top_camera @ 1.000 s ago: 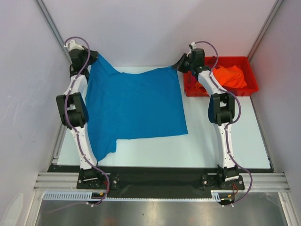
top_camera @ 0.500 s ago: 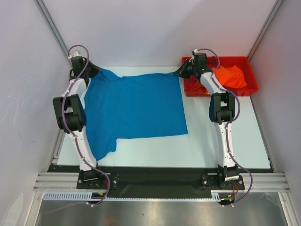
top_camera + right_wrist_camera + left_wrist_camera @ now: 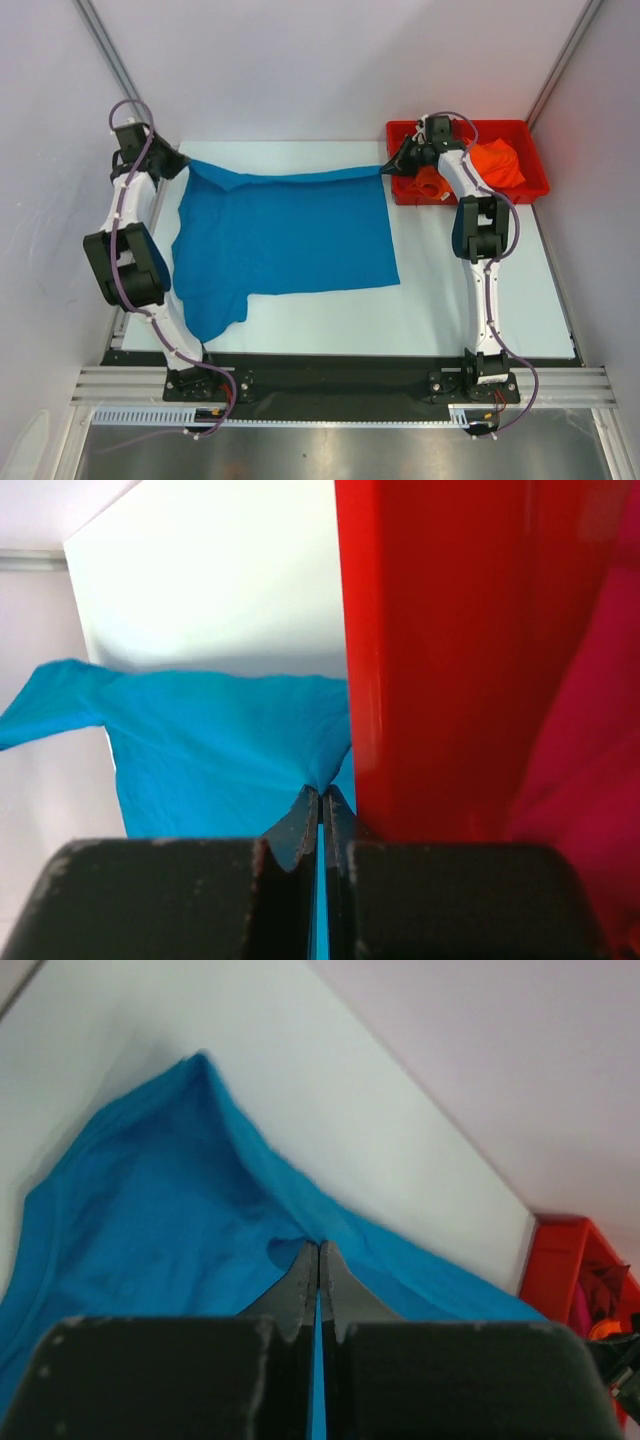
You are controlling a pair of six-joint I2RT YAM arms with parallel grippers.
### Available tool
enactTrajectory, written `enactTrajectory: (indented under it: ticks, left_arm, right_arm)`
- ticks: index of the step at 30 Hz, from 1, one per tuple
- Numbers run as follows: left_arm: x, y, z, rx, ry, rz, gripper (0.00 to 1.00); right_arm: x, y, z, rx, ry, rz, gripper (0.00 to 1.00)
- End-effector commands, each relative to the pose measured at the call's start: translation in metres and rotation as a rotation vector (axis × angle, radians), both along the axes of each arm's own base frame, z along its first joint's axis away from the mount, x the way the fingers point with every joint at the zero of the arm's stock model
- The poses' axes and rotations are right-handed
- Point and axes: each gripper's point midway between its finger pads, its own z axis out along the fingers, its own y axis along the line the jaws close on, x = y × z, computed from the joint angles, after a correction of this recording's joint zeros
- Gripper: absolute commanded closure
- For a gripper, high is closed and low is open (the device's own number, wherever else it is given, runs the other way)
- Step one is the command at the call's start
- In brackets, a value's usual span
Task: Fold and stack the t-shirts
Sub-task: Fold the tshirt
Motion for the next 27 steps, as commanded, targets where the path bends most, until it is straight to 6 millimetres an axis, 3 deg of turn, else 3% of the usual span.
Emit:
enactTrajectory:
  ticks: [1, 8, 14, 23, 27]
  left_arm:
    - [-0.034, -0.008, -0.014, -0.025, 0.103, -0.037, 1.00]
    - [-0.067, -0.009, -0.038, -0.035, 0.206, -0.049, 1.00]
    - [-0.088, -0.007, -0.038, -0.101, 0.207, -0.039, 1.00]
    - [-0.099, -0.010, -0.011, -0.215, 0.089, -0.044, 1.00]
    - [-0.106, -0.014, -0.029, -0.258, 0.134, -0.049, 1.00]
  right_arm:
    - [-0.012, -0.008, 0.047, -0.025, -0.047, 0.041, 1.00]
    - [-0.023, -0.013, 0.052, -0.050, -0.032, 0.070, 1.00]
    - [-0.033, -0.013, 0.054, -0.083, -0.023, 0.085, 1.00]
    - [-0.035, -0.004, 0.064, -0.088, -0.038, 0.093, 1.00]
    - [-0.037, 0.003, 0.061, -0.099, -0.034, 0.100, 1.00]
